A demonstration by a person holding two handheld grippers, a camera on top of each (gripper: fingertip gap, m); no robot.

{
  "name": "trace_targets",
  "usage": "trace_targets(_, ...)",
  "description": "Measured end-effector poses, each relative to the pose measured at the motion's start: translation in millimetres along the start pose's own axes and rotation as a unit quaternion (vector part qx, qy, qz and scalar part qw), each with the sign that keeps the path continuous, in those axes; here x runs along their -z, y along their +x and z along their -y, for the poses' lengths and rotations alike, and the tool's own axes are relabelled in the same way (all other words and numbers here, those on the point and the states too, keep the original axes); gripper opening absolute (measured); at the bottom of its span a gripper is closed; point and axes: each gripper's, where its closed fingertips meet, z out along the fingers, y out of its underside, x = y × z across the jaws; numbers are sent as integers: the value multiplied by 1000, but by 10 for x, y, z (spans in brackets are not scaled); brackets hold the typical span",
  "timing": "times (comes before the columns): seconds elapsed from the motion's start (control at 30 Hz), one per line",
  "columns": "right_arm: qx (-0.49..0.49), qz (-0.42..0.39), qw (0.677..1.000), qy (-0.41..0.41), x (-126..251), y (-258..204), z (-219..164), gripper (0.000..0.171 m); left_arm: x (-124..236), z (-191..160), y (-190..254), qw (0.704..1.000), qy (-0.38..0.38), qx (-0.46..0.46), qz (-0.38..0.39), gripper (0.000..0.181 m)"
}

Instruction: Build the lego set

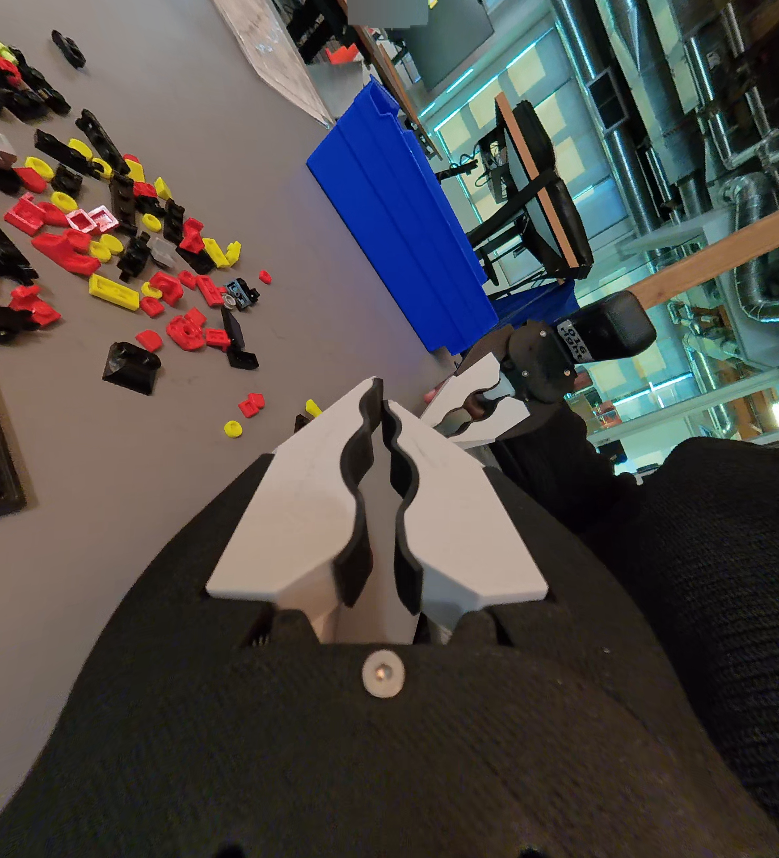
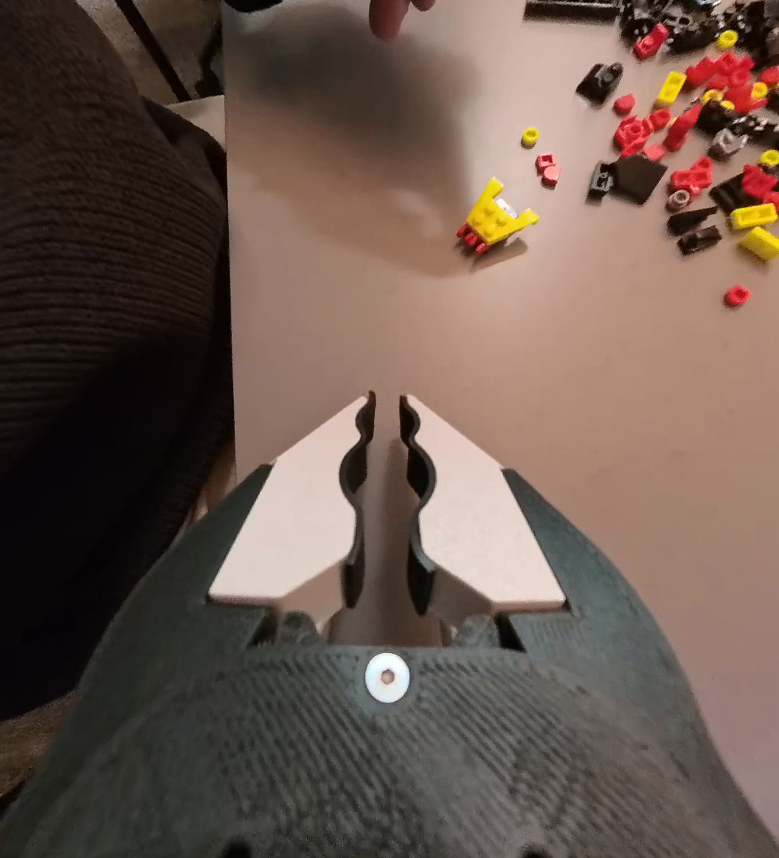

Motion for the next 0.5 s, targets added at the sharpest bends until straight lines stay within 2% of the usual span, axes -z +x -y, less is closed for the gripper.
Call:
trace_targets(0.3,1,-9,1000,17,134,-95,128,10,-81,-79,60,999,-22,-25,-2,0)
trace_targets(0.4,-9,5,1000,16,171,-287,177,12,-117,-127,115,999,-28,-30,-8,0)
trace_targets(0.5,-25,43,999,-22,204,-606,68,16,-160,-194,170,999,-37,-34,-14,0)
